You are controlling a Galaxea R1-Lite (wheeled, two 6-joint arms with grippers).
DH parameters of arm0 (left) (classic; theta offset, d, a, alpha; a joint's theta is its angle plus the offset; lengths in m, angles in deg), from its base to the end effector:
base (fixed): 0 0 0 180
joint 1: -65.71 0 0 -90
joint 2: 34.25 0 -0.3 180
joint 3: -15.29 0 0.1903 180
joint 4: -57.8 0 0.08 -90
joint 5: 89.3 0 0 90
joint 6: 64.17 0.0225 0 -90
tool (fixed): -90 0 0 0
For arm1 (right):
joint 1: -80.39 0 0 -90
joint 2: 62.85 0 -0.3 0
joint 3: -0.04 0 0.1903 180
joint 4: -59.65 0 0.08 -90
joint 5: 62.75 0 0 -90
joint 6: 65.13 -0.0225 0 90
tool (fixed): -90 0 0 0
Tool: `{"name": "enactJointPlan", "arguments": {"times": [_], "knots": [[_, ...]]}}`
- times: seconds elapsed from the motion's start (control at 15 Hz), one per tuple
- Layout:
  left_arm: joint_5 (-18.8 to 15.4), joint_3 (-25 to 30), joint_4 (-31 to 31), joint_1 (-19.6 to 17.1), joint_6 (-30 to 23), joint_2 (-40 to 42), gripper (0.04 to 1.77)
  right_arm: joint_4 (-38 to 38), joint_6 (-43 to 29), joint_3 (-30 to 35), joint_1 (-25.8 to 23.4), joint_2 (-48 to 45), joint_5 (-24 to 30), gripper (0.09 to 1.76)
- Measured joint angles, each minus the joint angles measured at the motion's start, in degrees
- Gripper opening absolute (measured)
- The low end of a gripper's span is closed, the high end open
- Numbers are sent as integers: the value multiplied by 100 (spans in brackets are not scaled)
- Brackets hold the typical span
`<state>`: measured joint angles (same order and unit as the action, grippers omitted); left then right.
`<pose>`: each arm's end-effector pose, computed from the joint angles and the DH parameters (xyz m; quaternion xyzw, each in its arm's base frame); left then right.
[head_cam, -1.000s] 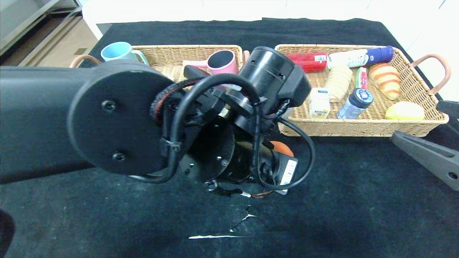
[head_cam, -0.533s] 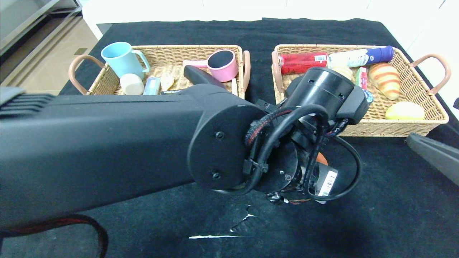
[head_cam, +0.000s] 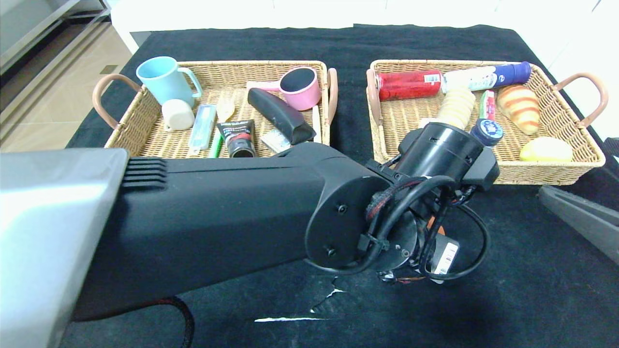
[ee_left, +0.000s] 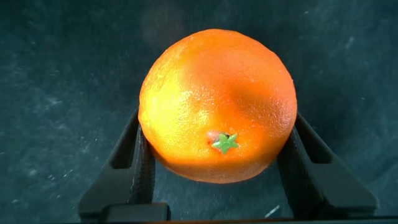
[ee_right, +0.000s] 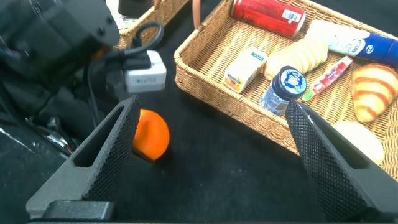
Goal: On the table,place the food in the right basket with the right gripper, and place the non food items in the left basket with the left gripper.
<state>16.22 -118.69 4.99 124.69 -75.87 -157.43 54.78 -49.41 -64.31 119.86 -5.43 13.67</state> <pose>0.2250 -0.3625 0.2187 0.1274 0.3191 -0.3147 0.8848 0.1031 0.0780 0.2794 -0.1253 -0.0466 0.2197 0.9664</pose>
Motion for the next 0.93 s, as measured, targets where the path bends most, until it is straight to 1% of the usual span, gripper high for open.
{"name": "enactJointPlan", "arguments": {"times": [0.13,0.4,0.93], "knots": [[2,-12,6,0,-6,-61,114,0,-2,-7,-26,-4,-15,171],[129,-100,9,-18,-1,-185,114,2,10,13,-34,-9,-88,171],[204,-122,9,-16,24,-232,114,2,17,28,-4,2,-83,171]]}}
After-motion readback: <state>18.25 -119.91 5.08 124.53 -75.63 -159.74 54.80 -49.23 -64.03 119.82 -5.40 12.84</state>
